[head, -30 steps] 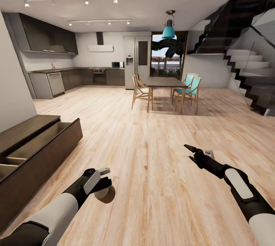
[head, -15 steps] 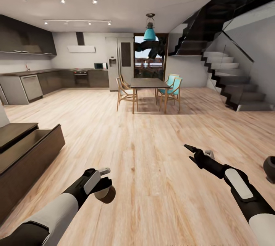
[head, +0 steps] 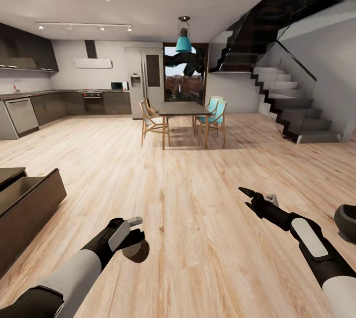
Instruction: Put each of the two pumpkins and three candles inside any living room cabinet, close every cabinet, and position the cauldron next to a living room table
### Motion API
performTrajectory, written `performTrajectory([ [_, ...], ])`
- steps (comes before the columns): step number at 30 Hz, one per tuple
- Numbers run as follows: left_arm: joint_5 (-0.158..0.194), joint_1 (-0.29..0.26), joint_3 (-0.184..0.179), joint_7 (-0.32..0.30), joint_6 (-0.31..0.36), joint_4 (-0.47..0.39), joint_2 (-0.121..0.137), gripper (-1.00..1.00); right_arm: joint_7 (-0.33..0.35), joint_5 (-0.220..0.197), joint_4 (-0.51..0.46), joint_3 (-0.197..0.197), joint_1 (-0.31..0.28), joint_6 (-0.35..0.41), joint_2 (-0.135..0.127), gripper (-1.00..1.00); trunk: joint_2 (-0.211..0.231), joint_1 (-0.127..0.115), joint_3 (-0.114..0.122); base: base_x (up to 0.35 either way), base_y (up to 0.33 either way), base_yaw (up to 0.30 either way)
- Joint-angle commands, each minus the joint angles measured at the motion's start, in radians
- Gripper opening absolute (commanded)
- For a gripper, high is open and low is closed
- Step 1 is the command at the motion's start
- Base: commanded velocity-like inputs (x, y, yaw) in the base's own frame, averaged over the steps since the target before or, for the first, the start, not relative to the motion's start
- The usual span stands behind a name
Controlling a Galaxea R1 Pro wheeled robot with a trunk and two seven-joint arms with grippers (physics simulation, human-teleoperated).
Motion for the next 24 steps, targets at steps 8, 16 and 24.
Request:
performTrajectory([
  [8, 0.009, -0.001, -0.007, 0.012, 0.002, -0.002, 0.001, -1.0, 0.0, -0.002, 0.001, -0.002, -0.001, 0.006, 0.0, 1.0, 0.0, 0.0, -0.001, 0.323, -0.134, 0.0],
  [16, 0.009, -0.001, -0.007, 0.012, 0.002, -0.002, 0.001, -1.0, 0.003, -0.002, 0.008, -0.002, -0.001, 0.007, 0.0, 1.0, 0.0, 0.0, -0.001, 0.322, -0.134, 0.0],
  [24, 0.009, -0.001, -0.007, 0.012, 0.002, -0.002, 0.001, -1.0, 0.006, -0.003, 0.012, -0.002, -0.001, 0.007, 0.0, 1.0, 0.0, 0.0, -0.001, 0.322, -0.062, 0.0],
])
